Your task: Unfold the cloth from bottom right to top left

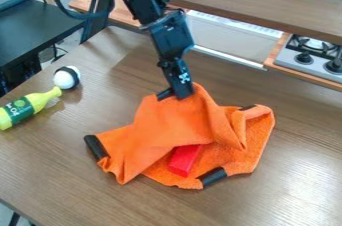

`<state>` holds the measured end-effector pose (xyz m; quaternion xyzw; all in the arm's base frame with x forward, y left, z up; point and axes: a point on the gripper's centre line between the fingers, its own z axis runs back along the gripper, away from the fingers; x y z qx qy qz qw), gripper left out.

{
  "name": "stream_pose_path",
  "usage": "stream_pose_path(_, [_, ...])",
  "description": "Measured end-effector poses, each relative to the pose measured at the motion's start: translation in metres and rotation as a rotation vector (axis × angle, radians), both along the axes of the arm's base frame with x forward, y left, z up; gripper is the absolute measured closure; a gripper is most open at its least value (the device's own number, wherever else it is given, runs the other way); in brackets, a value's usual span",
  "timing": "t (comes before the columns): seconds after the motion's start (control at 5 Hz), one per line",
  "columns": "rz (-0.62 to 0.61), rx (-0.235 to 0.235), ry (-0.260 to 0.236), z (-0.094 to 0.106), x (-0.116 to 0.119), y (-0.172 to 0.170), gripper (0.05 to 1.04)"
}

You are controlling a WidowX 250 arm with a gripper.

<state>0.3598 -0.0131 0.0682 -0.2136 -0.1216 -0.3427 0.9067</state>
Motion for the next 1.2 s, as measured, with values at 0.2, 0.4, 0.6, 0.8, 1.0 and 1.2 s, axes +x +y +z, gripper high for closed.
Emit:
stream_pose_path(0.2, [0.031,-0.004,0.021,0.0,0.012,0.018,1.015])
stream_pose_path(0.4, [0.091,-0.008,0.019,-0.001,0.026,0.04,1.015])
stream_pose_path(0.6, [0.15,-0.016,0.013,-0.003,0.036,0.055,1.015])
stream_pose_path(0.8, [0.223,-0.044,0.022,-0.008,0.043,0.069,1.015])
stream_pose_path(1.0, [0.292,-0.045,0.008,-0.007,0.053,0.089,1.015])
stream_pose_path(1.2, [0.314,-0.041,0.009,-0.005,0.062,0.101,1.015])
